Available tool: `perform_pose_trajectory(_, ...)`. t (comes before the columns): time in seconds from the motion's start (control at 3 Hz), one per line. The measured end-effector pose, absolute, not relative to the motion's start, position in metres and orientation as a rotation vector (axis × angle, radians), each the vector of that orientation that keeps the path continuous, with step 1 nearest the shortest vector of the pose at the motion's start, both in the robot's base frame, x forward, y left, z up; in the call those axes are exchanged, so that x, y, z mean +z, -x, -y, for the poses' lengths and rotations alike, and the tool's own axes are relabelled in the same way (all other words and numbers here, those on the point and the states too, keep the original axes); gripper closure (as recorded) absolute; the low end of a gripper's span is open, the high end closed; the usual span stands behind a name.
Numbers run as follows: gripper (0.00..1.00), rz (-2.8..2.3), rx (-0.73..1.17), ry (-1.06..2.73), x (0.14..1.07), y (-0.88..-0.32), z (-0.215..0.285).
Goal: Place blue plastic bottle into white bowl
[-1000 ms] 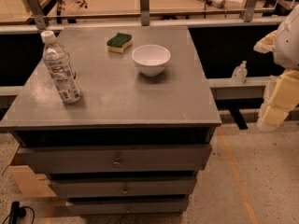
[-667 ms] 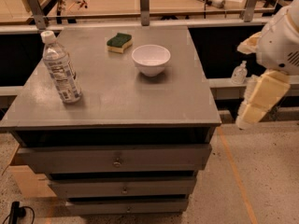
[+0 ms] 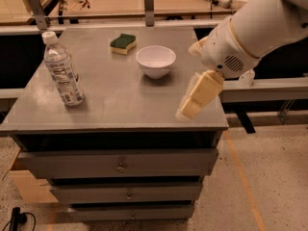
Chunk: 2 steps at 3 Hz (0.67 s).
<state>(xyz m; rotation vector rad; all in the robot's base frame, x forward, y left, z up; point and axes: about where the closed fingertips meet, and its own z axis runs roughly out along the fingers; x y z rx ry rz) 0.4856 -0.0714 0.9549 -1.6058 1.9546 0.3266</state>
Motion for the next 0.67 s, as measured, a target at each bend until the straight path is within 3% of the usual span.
perform_pose_trajectory(0.33, 0.0, -1.908, 0.385, 1.589, 0.952, -0.4946, 0.0176)
perform_pose_trajectory(0.67, 0.0, -1.903, 0.383, 1.582, 0.954, -0.4961, 0.0147)
